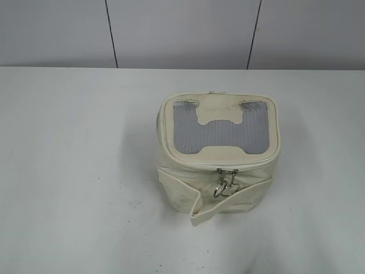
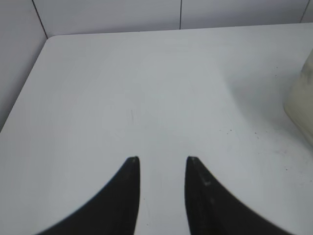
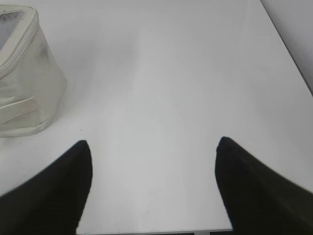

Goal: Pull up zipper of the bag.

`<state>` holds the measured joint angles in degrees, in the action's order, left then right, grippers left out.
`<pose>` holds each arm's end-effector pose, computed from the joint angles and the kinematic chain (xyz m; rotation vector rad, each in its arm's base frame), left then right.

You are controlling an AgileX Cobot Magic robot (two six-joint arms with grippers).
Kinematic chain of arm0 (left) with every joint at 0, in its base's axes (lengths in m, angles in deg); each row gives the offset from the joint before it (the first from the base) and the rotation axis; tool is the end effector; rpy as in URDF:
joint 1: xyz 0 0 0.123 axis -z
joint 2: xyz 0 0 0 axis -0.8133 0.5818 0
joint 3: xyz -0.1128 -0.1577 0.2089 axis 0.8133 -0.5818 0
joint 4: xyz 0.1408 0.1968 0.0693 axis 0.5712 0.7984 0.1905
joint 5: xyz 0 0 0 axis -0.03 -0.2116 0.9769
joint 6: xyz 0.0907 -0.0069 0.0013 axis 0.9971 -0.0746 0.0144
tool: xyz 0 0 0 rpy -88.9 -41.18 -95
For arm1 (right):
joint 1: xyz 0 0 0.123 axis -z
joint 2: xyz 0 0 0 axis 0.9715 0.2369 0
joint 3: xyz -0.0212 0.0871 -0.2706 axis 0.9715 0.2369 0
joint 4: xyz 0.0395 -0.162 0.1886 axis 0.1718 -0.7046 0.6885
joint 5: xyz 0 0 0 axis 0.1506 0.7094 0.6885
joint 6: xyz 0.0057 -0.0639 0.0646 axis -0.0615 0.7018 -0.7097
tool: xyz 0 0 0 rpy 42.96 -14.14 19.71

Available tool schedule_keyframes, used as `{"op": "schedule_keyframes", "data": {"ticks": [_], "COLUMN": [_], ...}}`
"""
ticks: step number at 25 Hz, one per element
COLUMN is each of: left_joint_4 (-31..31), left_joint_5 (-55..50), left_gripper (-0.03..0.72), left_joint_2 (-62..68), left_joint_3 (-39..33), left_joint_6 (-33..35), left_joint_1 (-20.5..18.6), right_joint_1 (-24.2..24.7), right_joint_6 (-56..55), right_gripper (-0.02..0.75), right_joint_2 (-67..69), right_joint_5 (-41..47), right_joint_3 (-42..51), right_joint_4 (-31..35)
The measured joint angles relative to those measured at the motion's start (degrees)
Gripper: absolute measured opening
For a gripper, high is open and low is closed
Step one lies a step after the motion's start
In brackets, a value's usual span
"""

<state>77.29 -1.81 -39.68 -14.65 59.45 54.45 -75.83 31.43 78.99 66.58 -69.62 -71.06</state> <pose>-0.0106 -0.0098 0.2872 0.1133 1.9981 -0.0797 -0.0057 0.0009 0.2783 0.0272 2.0244 0.0198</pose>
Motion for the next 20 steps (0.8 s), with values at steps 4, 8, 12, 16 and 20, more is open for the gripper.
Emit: {"op": "schedule_keyframes", "data": {"ticks": [4, 8, 12, 16, 20], "left_joint_4": [0.00, 0.00, 0.00, 0.00, 0.00], "left_joint_5": [0.00, 0.00, 0.00, 0.00, 0.00], "left_gripper": [0.244, 0.244, 0.244, 0.244, 0.244], "left_joint_2": [0.00, 0.00, 0.00, 0.00, 0.00], "left_joint_3": [0.00, 0.00, 0.00, 0.00, 0.00], "left_joint_6": [0.00, 0.00, 0.00, 0.00, 0.00], "left_joint_1": [0.00, 0.00, 0.00, 0.00, 0.00], "right_joint_1": [0.00, 0.00, 0.00, 0.00, 0.00], "right_joint_6": [0.00, 0.00, 0.00, 0.00, 0.00], "right_gripper": [0.586, 0.586, 0.586, 0.586, 0.586], "right_joint_2": [0.00, 0.00, 0.00, 0.00, 0.00], "right_joint_5": [0.00, 0.00, 0.00, 0.00, 0.00], "right_joint_3": [0.00, 0.00, 0.00, 0.00, 0.00], "right_joint_4": [0.00, -0.62, 0.00, 0.00, 0.00]}}
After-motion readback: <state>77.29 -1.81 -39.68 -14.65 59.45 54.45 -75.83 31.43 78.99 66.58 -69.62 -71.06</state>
